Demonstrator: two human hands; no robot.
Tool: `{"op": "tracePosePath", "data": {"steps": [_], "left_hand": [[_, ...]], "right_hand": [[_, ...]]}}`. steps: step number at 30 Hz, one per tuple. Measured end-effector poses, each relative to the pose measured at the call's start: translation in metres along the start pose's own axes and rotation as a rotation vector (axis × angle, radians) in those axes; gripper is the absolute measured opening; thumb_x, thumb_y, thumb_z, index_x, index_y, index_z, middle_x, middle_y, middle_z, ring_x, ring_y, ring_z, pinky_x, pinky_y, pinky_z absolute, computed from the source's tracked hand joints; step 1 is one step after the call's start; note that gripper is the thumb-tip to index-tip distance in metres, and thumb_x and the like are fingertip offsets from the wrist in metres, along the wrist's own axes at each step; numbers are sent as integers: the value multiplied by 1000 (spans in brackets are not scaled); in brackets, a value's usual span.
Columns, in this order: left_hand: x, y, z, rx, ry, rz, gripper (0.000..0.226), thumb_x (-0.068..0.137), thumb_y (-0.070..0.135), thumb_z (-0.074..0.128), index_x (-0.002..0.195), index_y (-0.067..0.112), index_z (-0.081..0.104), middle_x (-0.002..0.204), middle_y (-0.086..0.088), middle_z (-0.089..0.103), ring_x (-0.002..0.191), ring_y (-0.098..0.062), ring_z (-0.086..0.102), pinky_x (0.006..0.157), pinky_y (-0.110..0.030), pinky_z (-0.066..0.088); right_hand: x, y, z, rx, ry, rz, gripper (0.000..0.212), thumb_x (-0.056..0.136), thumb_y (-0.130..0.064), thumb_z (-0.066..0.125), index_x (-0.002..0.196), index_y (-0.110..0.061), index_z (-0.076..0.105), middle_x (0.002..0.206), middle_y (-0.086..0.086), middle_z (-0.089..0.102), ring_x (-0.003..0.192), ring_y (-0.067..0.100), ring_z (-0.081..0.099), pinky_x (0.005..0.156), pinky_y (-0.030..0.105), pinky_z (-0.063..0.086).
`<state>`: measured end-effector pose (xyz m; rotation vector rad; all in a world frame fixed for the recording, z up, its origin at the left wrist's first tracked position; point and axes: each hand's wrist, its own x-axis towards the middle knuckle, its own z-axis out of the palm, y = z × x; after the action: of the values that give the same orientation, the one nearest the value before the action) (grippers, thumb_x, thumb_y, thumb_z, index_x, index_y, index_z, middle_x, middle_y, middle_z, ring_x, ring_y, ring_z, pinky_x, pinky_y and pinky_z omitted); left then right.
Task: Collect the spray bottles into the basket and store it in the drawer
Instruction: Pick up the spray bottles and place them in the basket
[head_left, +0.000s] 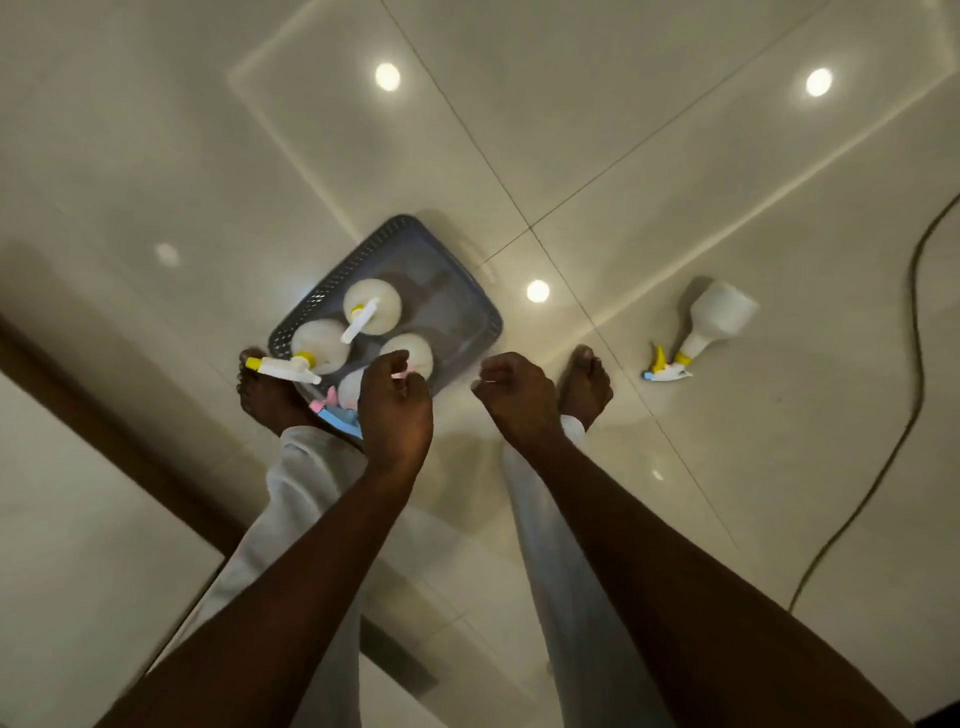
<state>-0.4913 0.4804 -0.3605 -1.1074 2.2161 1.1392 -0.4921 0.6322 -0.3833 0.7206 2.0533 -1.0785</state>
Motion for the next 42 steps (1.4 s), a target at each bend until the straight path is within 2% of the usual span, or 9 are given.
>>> {"op": "tracePosePath", "data": {"steps": [5, 9, 14, 18, 22, 27, 31, 35, 42], "left_hand": [[-45, 18, 60, 1, -189, 80, 28, 99, 10, 61, 125, 15, 69, 119, 5, 68, 100, -9, 63, 90, -22, 50], [-64, 36, 119, 76, -352, 27, 25, 100, 18, 61, 122, 23, 71, 119, 13, 71, 99, -1, 64, 79, -6, 42], [-71, 67, 190, 52, -483, -73, 14, 97, 18, 63, 107, 19, 73, 112, 1, 75, 106, -11, 70, 91, -24, 53], [-69, 81, 229, 32, -547, -115, 20, 98, 16, 62, 114, 16, 73, 127, -5, 72, 112, -13, 70, 105, -29, 52], [-60, 84, 240, -65, -557, -186, 21, 99, 10, 60, 117, 8, 71, 110, -12, 74, 98, -25, 73, 95, -39, 59], [-40, 76, 219, -98, -476, -214, 16, 100, 7, 58, 109, 6, 71, 92, 4, 73, 69, 17, 66, 63, -3, 49], [-31, 69, 188, -17, -414, -201, 23, 101, 20, 60, 121, 19, 71, 116, 8, 73, 103, 1, 66, 90, -13, 50], [-40, 58, 148, -49, -403, -199, 39, 102, 38, 63, 140, 31, 62, 139, 13, 65, 106, 8, 60, 76, 4, 39], [-48, 46, 74, -214, -288, -205, 70, 92, 54, 72, 153, 38, 44, 153, 17, 53, 133, -4, 57, 94, -12, 44]], "right_hand": [[19, 62, -111, 58, 314, 67, 27, 89, -25, 74, 115, -20, 70, 98, -17, 71, 99, 11, 71, 87, 27, 50], [47, 113, -183, 137, 466, 227, 51, 85, -20, 81, 132, -11, 64, 130, 7, 68, 120, 26, 65, 100, 34, 51], [103, 164, -242, 145, 478, 351, 77, 79, -33, 88, 144, -10, 52, 142, 13, 59, 131, 30, 57, 99, 30, 44], [155, 188, -258, 147, 434, 400, 93, 76, -44, 90, 149, -8, 45, 147, 16, 58, 135, 33, 56, 109, 34, 45], [193, 198, -250, 161, 392, 421, 99, 74, -47, 91, 150, -7, 41, 149, 16, 55, 138, 34, 54, 114, 43, 46], [211, 191, -233, 110, 357, 379, 101, 66, -50, 95, 143, -9, 44, 144, 13, 59, 134, 33, 57, 110, 44, 49], [202, 154, -232, 68, 350, 289, 103, 58, -66, 91, 142, -22, 52, 142, 3, 62, 132, 26, 59, 109, 43, 52], [189, 98, -218, 266, 137, 213, 89, 63, -52, 96, 138, -20, 61, 132, 3, 68, 118, 23, 70, 93, 47, 64], [157, 4, -129, 458, -225, 285, 65, 76, -38, 92, 126, -5, 65, 125, 16, 72, 109, 28, 76, 80, 40, 66]]}}
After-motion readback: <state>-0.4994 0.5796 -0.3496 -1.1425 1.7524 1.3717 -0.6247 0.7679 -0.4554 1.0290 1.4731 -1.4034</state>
